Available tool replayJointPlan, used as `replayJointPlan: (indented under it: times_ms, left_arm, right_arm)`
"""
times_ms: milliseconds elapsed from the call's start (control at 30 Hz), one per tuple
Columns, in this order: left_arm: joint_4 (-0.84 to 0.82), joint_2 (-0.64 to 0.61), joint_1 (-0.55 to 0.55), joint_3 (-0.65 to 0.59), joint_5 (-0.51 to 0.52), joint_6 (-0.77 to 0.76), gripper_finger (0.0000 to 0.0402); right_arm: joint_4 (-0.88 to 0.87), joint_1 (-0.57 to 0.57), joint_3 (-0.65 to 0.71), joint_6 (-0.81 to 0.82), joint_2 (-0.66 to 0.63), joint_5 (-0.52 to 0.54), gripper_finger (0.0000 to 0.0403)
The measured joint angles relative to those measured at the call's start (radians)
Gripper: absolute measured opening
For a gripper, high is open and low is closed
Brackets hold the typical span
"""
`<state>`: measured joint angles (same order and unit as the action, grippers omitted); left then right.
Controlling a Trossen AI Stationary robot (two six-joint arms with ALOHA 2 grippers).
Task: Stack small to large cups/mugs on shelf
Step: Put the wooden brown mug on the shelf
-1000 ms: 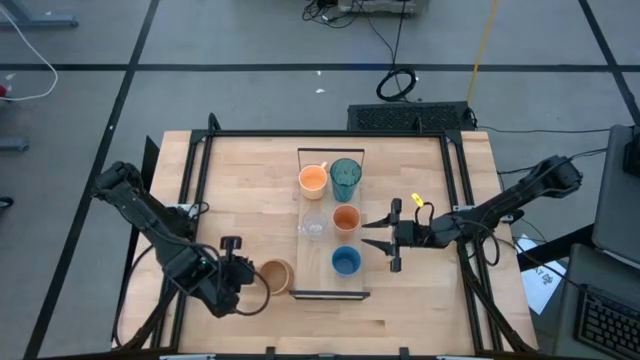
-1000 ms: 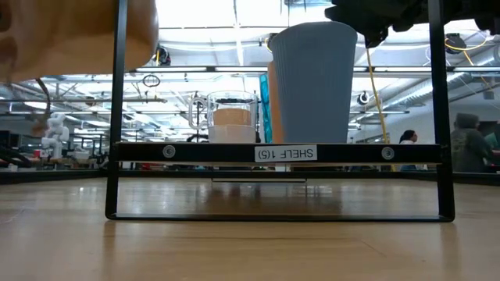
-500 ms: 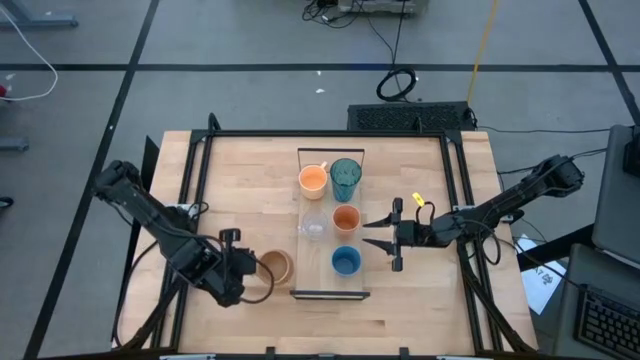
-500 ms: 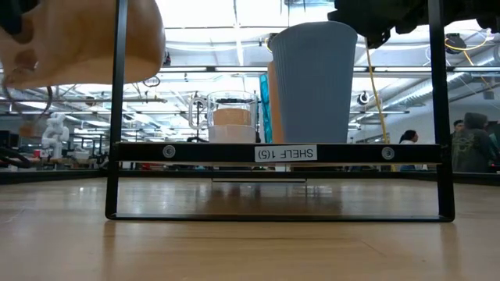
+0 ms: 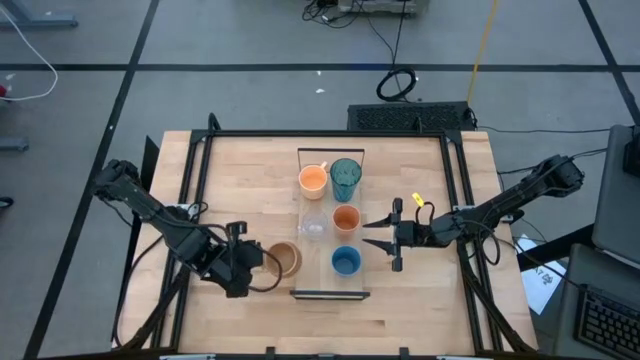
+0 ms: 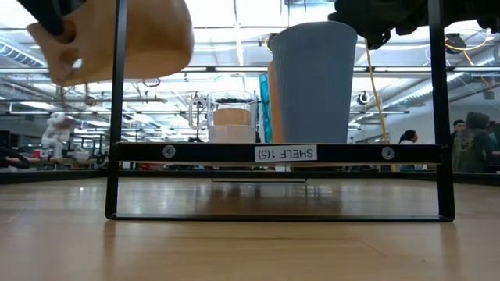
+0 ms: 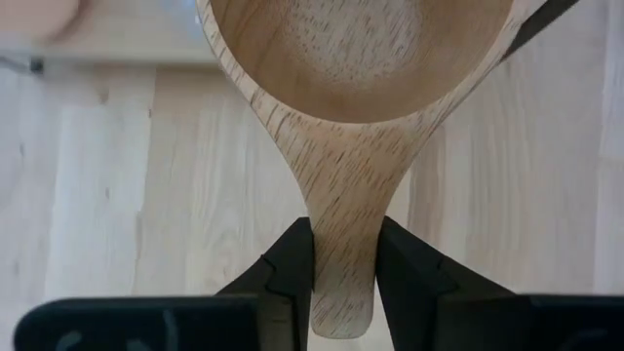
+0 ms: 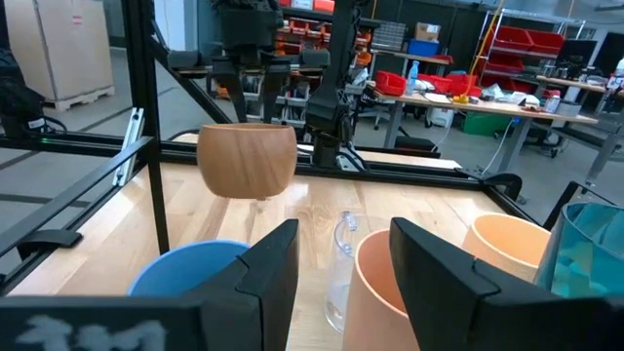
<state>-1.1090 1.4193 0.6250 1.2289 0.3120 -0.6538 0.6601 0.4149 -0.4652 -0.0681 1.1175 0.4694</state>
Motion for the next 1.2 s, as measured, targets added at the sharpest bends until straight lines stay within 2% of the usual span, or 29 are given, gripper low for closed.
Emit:
replayJointPlan:
  times_ms: [333, 700, 1200]
  left_arm:
    - [0.09, 0.008, -0.077, -0.028, 0.014, 0.17, 0.0088]
    - [0.249, 0.008, -0.139, -0.13, -0.053, 0.301, 0.0088]
    - [0.316, 0.022, -0.185, -0.149, -0.062, 0.478, 0.0088]
  right_arm:
    - [0.0, 0.0, 0.0, -0.015, 0.0, 0.0, 0.0152]
    - [-0.002, 0.0, 0.0, -0.04, -0.044, 0.0, 0.0152]
    - [-0.06, 0.0, 0.0, -0.057, -0.09, 0.001, 0.0152]
